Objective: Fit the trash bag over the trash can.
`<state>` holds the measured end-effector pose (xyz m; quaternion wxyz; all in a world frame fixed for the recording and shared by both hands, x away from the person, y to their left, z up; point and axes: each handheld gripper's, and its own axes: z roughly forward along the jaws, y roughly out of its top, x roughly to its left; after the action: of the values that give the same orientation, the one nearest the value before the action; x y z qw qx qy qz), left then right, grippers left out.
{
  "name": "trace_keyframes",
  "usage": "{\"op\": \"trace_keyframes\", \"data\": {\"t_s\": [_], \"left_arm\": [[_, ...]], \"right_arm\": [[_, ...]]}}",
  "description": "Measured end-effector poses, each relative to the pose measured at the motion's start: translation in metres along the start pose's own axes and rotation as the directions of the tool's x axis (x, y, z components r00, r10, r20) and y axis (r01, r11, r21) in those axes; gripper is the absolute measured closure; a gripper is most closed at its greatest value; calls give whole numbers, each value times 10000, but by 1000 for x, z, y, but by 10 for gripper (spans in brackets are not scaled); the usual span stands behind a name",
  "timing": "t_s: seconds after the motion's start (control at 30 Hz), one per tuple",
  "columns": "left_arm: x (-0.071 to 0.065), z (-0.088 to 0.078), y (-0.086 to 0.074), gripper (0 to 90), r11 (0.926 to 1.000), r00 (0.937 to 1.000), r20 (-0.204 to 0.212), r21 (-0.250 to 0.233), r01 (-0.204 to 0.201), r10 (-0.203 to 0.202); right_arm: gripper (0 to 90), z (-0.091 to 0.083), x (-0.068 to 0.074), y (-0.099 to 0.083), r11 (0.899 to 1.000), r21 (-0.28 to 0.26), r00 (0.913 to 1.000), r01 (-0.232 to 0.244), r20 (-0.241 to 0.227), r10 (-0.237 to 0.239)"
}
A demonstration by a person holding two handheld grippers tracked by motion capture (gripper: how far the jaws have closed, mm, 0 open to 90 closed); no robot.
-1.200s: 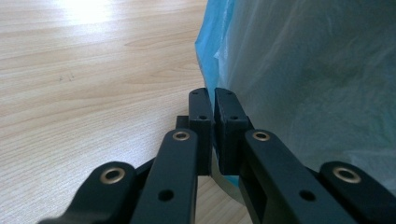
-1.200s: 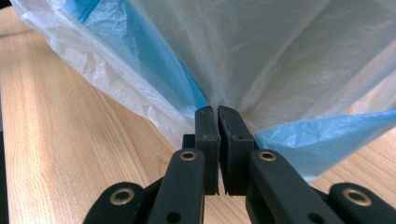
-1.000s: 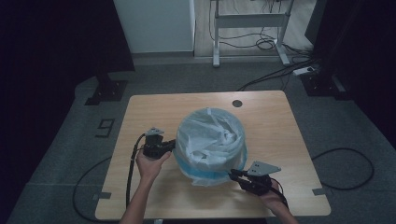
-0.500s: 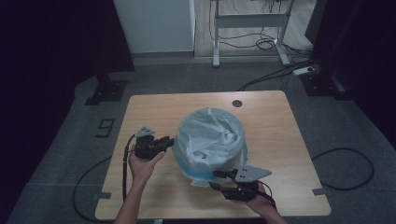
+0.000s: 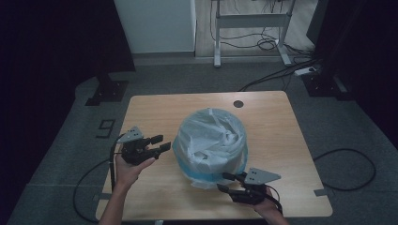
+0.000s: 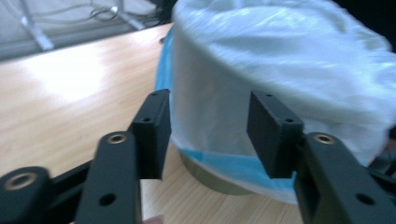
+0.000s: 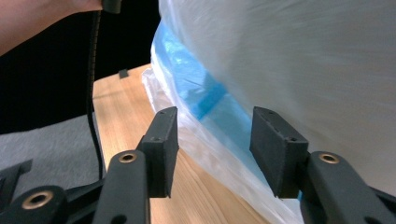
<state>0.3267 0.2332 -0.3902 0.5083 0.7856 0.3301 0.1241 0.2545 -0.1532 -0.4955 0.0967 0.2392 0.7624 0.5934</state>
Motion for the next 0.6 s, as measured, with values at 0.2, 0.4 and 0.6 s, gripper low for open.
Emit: {"op": "trace_keyframes", "data": {"t_s": [0.2,0.4,0.6], "left_arm": [[-3,-6,16,406,9980,9962,770,-504,-373,411],[-2,0,34,383,9961,9854,1603,-761,-449,567],[-5,13,50,350,9965,9746,2099,-432,-710,785]], "right_arm": [[456,-43,-16,-13,9976,-592,9971,-352,647,390],[412,-75,-39,-26,9953,-718,9819,-645,1733,761],[396,-93,-54,-36,9898,-924,9685,-1081,2149,1259]]}}
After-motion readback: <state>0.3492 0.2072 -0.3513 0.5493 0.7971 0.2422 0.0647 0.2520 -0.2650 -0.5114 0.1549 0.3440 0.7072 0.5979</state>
